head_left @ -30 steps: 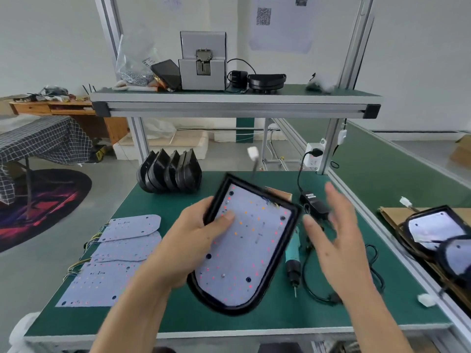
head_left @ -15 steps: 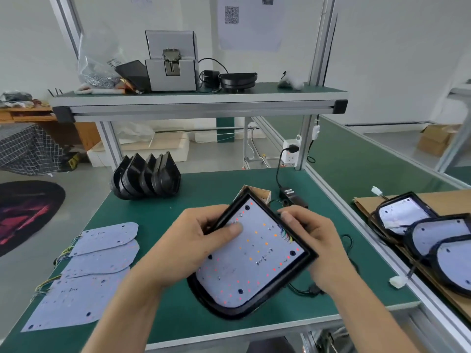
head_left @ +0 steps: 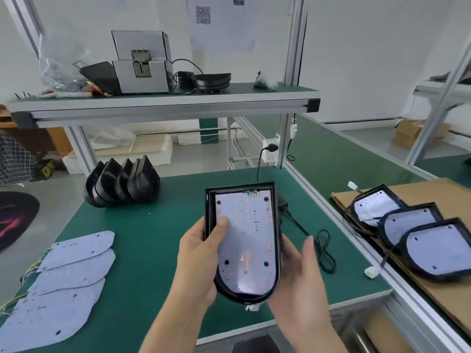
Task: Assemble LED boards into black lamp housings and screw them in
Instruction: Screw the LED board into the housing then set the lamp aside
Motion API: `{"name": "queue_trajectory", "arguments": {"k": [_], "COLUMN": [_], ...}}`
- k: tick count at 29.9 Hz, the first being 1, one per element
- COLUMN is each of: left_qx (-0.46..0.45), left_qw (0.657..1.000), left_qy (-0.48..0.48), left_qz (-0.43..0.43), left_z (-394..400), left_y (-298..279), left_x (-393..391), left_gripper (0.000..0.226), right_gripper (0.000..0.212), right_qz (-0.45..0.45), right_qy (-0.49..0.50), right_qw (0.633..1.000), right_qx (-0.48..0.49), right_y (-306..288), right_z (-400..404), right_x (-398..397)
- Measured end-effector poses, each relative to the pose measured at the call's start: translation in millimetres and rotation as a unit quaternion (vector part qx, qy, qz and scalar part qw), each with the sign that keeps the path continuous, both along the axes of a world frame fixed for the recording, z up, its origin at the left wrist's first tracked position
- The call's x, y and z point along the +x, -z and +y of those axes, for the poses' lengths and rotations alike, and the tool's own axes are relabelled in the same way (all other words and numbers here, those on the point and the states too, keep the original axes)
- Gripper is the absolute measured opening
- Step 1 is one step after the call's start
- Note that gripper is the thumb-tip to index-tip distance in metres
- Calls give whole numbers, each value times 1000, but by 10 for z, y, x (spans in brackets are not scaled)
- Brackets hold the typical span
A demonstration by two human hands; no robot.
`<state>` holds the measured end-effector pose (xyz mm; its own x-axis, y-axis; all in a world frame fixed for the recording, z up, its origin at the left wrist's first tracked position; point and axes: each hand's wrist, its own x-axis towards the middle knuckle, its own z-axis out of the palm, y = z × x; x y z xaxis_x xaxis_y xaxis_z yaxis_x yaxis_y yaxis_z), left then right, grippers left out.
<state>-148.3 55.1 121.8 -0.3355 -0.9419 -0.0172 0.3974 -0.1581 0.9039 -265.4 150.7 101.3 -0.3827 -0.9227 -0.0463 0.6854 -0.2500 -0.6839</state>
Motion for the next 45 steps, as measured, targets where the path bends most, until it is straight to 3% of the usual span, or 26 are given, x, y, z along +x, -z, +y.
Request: {"name": "queue_trajectory", "arguments": {"k": [2, 5, 8, 11, 14, 15, 21, 25, 29, 33, 35, 37, 40, 42, 45], "left_qx": [-19, -81, -126, -124, -128, -138, -170, -127, 7, -51, -50, -57, -51, -47, -29], "left_qw": [999, 992, 982, 975, 969, 969, 949, 944, 968, 955, 954, 953, 945, 945, 947], "left_qy": [-18, -22, 11, 102, 142, 126, -60, -89, -16, -103, -117, -142, -155, -165, -163], "left_qz": [-37, -95, -143, -156, -158, -164, -259, -291, -251, -273, -272, -262, -283, -278, -274], "left_z": [70, 207, 330, 439, 488, 477, 139, -6, -185, -116, -86, -126, -161, -186, -255], "left_y": [26, 20, -21, -69, -4, 38, 456, 622, 511, 500, 583, 597, 702, 771, 824], "left_x": [-122, -302, -473, -609, -641, -601, -23, 357, 614, 611, 601, 657, 727, 753, 811], "left_gripper": [14, 11, 19, 14, 60, 64, 25, 40, 35, 39, 40, 38, 41, 42, 43], "right_gripper": [78, 49, 37, 31, 31, 32, 28, 19, 19, 30, 33, 39, 62, 77, 83], "right_qz": [52, 158, 173, 145, 109, 93, -18, -83, -133, -96, -53, 30, 159, 230, 281], "right_qy": [1, 52, 143, 198, 251, 270, 397, 438, 470, 475, 510, 552, 538, 518, 498], "right_qw": [999, 986, 973, 967, 957, 952, 912, 890, 866, 852, 819, 751, 652, 607, 558], "right_qx": [-12, 10, 56, 74, 99, 105, 103, 95, 109, 198, 259, 361, 511, 557, 602], "right_y": [12, 13, 31, -12, -14, -17, 42, 201, 410, 609, 678, 735, 762, 766, 764], "right_z": [94, 182, 315, 508, 753, 847, 1489, 1620, 1467, 1353, 1339, 1333, 1283, 1271, 1287], "right_x": [10, -55, -213, -377, -664, -793, -1775, -2344, -2720, -2828, -2845, -2881, -2903, -2880, -2875]}}
